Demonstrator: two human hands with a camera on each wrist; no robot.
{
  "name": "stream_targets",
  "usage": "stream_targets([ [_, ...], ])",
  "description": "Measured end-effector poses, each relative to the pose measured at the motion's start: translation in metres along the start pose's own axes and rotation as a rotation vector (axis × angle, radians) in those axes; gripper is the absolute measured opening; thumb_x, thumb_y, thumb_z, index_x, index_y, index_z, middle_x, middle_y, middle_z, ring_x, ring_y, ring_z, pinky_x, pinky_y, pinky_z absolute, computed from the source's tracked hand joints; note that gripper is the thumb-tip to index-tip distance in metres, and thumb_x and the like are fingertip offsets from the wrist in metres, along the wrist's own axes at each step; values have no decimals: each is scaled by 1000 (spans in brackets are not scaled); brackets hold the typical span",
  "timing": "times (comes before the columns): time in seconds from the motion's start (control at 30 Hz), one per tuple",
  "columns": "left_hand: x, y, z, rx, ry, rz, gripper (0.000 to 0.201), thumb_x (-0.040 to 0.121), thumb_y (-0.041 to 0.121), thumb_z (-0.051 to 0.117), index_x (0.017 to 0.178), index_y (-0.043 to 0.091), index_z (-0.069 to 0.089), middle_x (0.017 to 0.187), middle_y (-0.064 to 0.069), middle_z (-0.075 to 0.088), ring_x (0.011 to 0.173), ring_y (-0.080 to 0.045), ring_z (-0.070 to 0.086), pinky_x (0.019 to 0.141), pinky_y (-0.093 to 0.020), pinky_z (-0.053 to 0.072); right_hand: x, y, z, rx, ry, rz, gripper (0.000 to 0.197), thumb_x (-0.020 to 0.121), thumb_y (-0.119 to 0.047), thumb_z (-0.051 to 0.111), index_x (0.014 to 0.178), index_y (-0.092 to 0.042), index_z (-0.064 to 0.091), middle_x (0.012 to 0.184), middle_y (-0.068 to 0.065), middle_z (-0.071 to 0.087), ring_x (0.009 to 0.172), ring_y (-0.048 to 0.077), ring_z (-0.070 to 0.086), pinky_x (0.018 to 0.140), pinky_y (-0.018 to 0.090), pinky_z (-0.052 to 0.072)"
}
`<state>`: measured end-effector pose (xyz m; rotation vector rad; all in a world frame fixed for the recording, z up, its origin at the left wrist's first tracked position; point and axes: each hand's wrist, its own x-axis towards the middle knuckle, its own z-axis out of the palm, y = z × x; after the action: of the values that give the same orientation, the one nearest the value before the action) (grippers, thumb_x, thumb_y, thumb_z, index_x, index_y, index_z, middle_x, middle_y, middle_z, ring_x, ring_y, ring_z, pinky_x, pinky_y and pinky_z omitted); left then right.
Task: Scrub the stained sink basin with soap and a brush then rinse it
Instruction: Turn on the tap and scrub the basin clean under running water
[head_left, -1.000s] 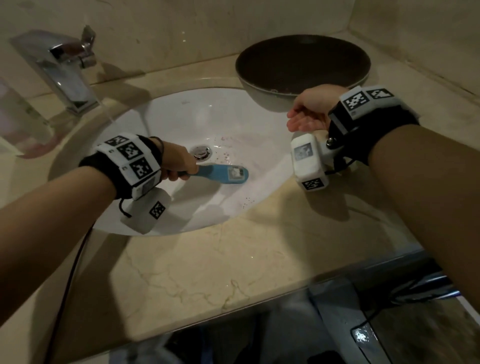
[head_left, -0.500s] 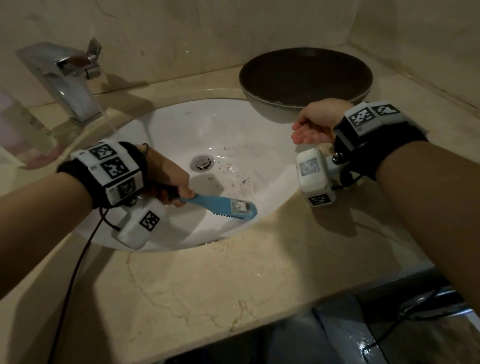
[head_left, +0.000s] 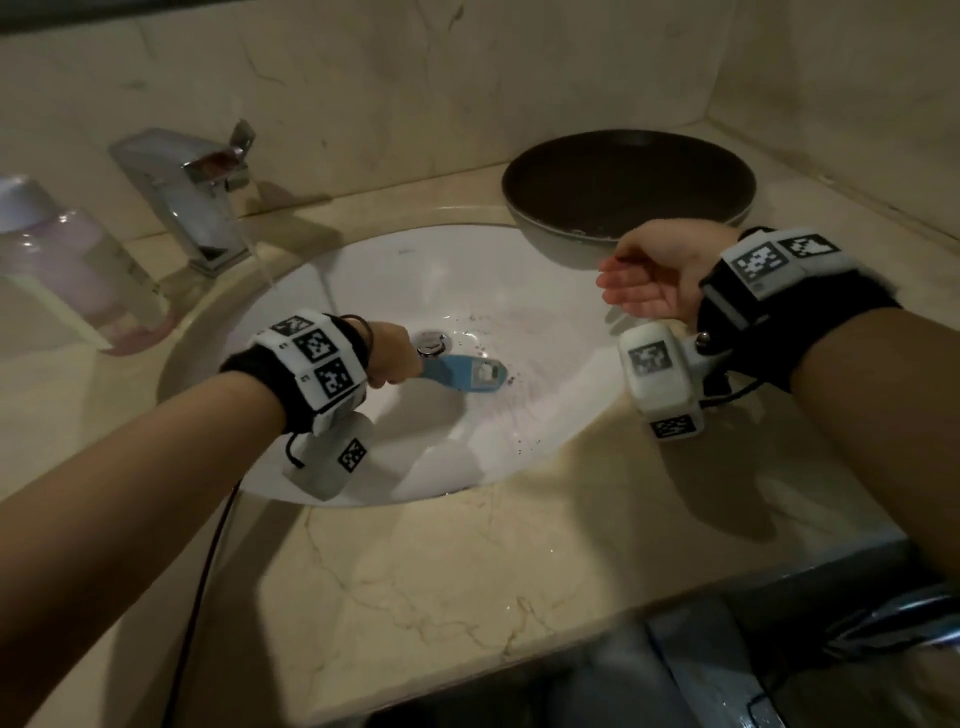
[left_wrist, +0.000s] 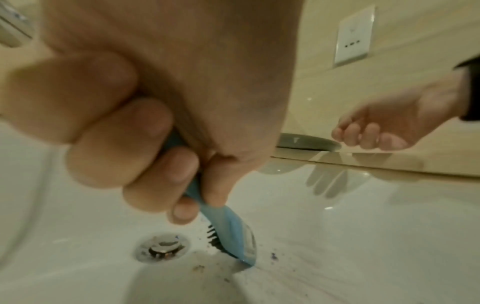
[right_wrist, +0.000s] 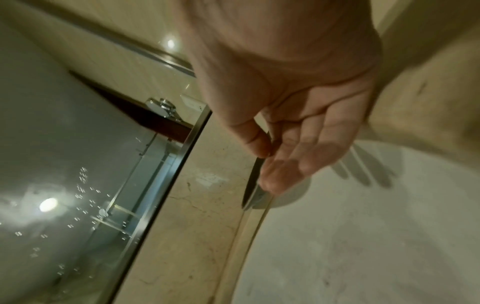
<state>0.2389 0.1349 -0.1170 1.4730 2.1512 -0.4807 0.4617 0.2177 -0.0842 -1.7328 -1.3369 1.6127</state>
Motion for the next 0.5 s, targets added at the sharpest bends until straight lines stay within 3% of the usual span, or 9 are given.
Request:
stream_targets([
  [0.07, -3, -1, 1, 58, 95, -6, 37, 96, 14, 41, 59, 12, 41, 56, 0, 44, 45, -11, 38, 35, -15, 31, -7, 0, 1, 41, -11, -5, 30, 96, -20, 40, 71, -16, 57, 39, -5, 61, 30, 5, 58, 38, 12, 48],
  [0.17, -14, -7, -4, 70, 59, -23, 39, 96, 21, 41, 58, 10, 46, 30, 4, 43, 27, -10, 36, 27, -6, 21, -17, 1, 6, 45, -3, 2, 32, 95, -21, 39, 67, -18, 55, 37, -6, 59, 27, 4, 54, 38, 8, 44],
  [0.23, -27, -15, -10, 27, 50, -46, 45, 98, 26, 35, 59, 9, 48, 20, 6, 35, 28, -10, 32, 26, -6, 19, -21, 4, 11, 40, 12, 19, 33, 96, -20, 37, 67, -18, 53, 34, -6, 56, 24, 4, 52, 37, 6, 41],
  [0.3, -41, -25, -19, -39, 71, -70, 49, 101, 24, 30, 59, 6, 48, 20, 6, 34, 34, -13, 32, 26, -7, 19, -25, 10, 15, 43, 22, 32, 34, 96, -18, 35, 67, -18, 52, 31, -6, 54, 22, 4, 49, 37, 5, 37],
  [0.4, -53, -45, -36, -190, 66, -116, 44, 102, 15, 32, 61, 6, 45, 22, 3, 36, 21, -8, 32, 25, -7, 20, -32, 17, 21, 85, 13, 32, 34, 96, -17, 34, 67, -17, 52, 29, -5, 52, 19, 4, 45, 35, 4, 33],
  [0.5, -64, -65, -45, -308, 143, -189, 43, 102, 12, 30, 61, 5, 41, 30, -2, 37, 28, -13, 32, 28, -10, 23, -38, 22, 23, 111, 3, 29, 33, 96, -15, 34, 67, -17, 50, 29, -5, 51, 17, 4, 39, 33, 2, 24],
])
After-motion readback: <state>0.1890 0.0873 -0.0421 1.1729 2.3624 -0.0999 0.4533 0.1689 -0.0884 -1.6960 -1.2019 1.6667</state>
